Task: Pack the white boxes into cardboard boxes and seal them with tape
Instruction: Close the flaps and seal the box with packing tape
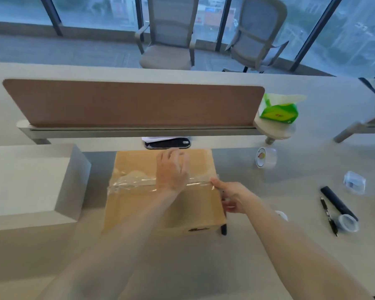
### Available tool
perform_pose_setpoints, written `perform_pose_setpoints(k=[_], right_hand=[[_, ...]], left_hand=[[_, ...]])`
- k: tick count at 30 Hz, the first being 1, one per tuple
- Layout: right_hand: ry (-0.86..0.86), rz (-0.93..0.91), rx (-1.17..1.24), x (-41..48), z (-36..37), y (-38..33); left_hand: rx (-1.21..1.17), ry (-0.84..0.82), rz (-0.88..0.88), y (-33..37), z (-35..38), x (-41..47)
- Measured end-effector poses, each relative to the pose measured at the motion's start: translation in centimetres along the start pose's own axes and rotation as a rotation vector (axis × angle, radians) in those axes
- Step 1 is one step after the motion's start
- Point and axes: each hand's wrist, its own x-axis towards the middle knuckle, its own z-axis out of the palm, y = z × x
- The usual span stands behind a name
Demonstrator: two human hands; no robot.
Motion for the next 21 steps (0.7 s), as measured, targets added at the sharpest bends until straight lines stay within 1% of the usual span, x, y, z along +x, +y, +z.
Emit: perform_pose_setpoints(k=[2,3,4,5,6,7,9,11,13,15,17,19,21], right_hand=[[-0.088,0.015,-0.025,0.7,-0.9,0.1],[-0.129,0.025,-0.038,1.1,-1.3,0.1],[-0.172,0.037,-0.058,1.5,-1.7,0.1],[-0.211,0.042,-0.080,1.8,-2.1,0.0],[-0.231,0.031,-0.098,2.2,-2.5,-0.1],[-0.235,-0.001,-0.103,2.6,-3.1,-0.4],[-0.206,-0.120,-0.051,3.7,-4.5,-1.3],[-0.074,-0.266,0.034,5.2,-6.9,-2.6],[0.156,-0.378,0.062,7.8,-10.2,-4.2],[0.397,-0.403,0.096,10.1,-14.0,-5.8],[0.555,-0.355,0.220,12.1,-16.9,-7.0],[0.586,-0.328,0.323,13.6,-18.9,-7.8],[0.558,-0.347,0.403,14.6,-20.0,-8.3]], left_hand=[[-0.266,0.033,-0.157,3.3,3.0,0.4],[-0.391,0.094,-0.254,4.7,4.4,0.8],[-0.467,0.157,-0.333,5.8,5.7,1.1],[-0.477,0.197,-0.365,6.6,7.0,1.3],[-0.431,0.211,-0.341,7.0,8.2,1.3],[-0.345,0.209,-0.282,7.1,9.1,1.2],[-0.091,0.178,-0.153,6.2,10.7,0.9],[0.124,0.089,-0.087,5.5,12.0,0.9],[0.239,-0.001,0.016,5.6,12.8,0.8],[0.302,-0.034,0.185,5.8,13.4,0.3],[0.309,-0.047,0.284,6.0,13.6,-0.1],[0.292,-0.024,0.303,6.0,13.8,0.0],[0.293,-0.017,0.304,6.1,13.9,0.2]])
